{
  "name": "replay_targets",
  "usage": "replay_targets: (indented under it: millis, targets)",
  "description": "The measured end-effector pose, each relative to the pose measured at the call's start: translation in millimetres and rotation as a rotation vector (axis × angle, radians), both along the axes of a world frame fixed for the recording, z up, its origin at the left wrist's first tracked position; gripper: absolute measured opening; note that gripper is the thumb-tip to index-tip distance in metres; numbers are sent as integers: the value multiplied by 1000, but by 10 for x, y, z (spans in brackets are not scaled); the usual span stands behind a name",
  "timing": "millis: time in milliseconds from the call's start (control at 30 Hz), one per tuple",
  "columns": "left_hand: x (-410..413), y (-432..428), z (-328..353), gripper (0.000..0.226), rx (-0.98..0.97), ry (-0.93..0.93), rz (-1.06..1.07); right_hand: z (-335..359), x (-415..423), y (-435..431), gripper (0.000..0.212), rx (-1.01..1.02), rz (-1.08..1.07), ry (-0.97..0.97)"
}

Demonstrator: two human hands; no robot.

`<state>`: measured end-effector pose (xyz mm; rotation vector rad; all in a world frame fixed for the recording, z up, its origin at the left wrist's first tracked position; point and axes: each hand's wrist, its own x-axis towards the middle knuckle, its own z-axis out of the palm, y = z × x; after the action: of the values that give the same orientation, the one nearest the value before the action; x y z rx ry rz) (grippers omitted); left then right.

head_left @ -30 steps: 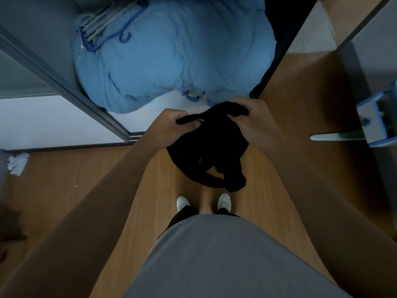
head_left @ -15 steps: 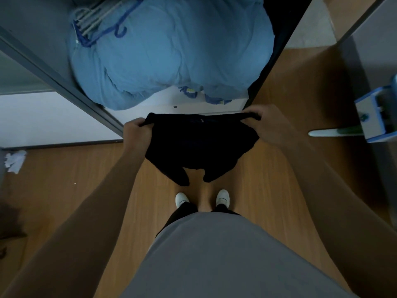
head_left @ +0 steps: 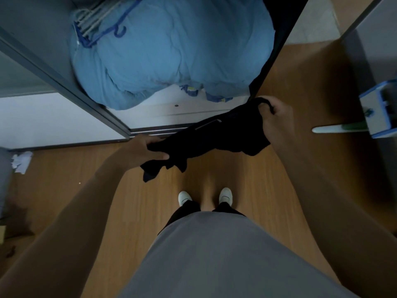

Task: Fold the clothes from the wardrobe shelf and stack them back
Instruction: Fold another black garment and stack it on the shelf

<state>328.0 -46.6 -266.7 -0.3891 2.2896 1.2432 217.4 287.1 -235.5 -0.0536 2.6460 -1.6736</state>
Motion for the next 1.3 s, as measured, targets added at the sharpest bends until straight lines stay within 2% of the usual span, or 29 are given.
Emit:
replay_targets:
  millis: [67,100,200,367,467,633,767,900,1000,1067,1167,1233,1300]
  targets:
    - [-11,34,16,13,2,40,66,-70,-39,20,26,14,-62,-30]
    - [-31,83,24,10,8,68,134,-104,-53,22,31,34,-81,-53]
    - [-138,383,45,17,113,86,359,-138,-48,-44,40,68,-115,-140]
    - [-330,923,101,31,336,-36,639,-52,125,-289,26,-17,-91,-217]
    - [-410,1166,150,33,410,-27,610,47,265,-413,15,-90,44,-206]
    - [-462,1466,297,32,584,34,546,150,416,-508,11,-227,231,-183]
    - [-486,1591,383,39,760,65,640,155,379,-453,13,-179,258,-118]
    - [-481,1681,453,43,826,100,636,163,318,-378,9,-122,291,-45]
    - [-475,1702,478,31,786,190,644,179,326,-335,12,-29,379,46]
    - [-480,1697,503,18,670,247,634,201,361,-294,25,-2,428,73]
    - [-480,1680,573,7,629,301,641,231,406,-240,39,25,530,93]
    - [-473,1656,612,10,544,355,571,270,390,-180,41,14,571,80]
    - [-482,1632,647,12,387,445,460,317,312,-99,36,-17,499,78]
